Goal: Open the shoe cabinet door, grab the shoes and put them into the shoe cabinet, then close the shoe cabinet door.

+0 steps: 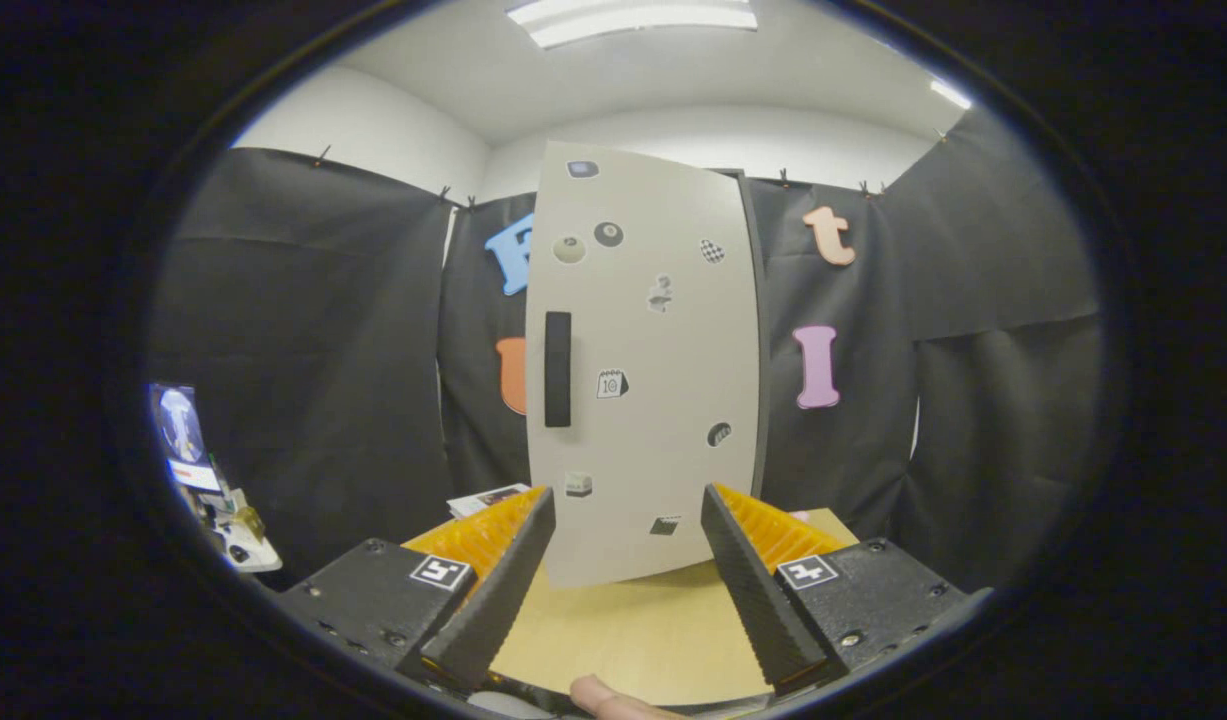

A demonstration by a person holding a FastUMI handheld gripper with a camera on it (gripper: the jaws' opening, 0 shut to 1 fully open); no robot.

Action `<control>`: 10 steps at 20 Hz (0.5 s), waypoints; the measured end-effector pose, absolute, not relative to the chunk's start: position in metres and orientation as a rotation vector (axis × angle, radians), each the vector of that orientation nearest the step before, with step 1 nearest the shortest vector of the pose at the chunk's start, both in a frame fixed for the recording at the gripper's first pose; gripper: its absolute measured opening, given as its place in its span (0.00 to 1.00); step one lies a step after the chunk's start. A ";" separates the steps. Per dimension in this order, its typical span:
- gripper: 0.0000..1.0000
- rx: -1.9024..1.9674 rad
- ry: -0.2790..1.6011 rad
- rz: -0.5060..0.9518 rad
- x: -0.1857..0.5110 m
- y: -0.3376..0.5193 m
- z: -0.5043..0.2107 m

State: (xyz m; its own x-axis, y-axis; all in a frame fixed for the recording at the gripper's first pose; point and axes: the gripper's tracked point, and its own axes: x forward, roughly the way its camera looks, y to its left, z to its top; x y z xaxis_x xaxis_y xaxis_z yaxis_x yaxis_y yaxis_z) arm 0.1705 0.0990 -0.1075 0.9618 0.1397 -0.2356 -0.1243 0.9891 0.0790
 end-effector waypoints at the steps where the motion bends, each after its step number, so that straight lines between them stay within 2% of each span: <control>1: 0.97 0.059 0.236 0.134 0.161 0.097 -0.110; 5: 0.96 0.024 0.188 0.112 0.135 0.087 -0.110; 10: 0.97 0.018 0.242 0.029 0.128 0.075 -0.130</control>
